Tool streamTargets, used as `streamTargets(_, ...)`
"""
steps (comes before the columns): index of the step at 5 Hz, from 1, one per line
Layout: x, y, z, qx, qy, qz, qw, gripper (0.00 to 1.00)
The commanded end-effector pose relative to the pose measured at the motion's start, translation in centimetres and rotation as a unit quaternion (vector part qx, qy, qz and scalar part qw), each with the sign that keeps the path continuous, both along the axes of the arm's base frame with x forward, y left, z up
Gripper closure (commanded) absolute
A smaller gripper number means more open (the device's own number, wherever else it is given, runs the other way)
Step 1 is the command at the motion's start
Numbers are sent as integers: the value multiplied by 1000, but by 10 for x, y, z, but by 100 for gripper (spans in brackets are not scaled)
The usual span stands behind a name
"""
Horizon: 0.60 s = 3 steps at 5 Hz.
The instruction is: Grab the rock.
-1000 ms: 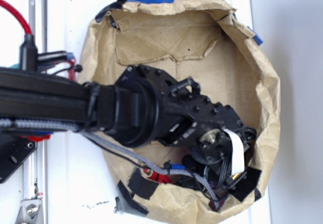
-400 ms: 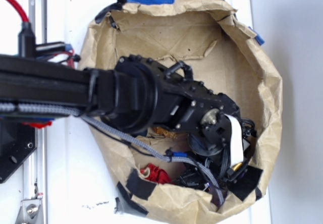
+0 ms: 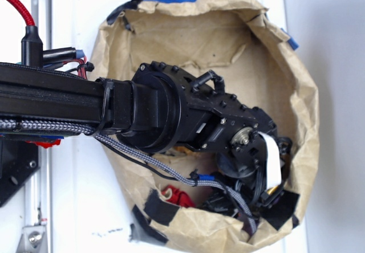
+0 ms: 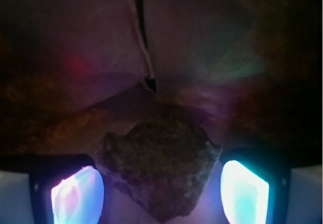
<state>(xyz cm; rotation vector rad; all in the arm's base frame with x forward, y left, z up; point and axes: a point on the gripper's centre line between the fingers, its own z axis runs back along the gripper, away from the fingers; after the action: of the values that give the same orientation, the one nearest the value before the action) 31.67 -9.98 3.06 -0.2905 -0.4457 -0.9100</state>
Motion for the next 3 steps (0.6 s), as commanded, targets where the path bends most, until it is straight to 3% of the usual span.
streamTargets(1, 18, -24, 26, -22, -32, -8, 999, 57)
streamTargets(2, 20, -23, 23, -18, -32, -3, 999, 100)
streamTargets(3, 19, -21, 21, -18, -28, -4, 999, 100)
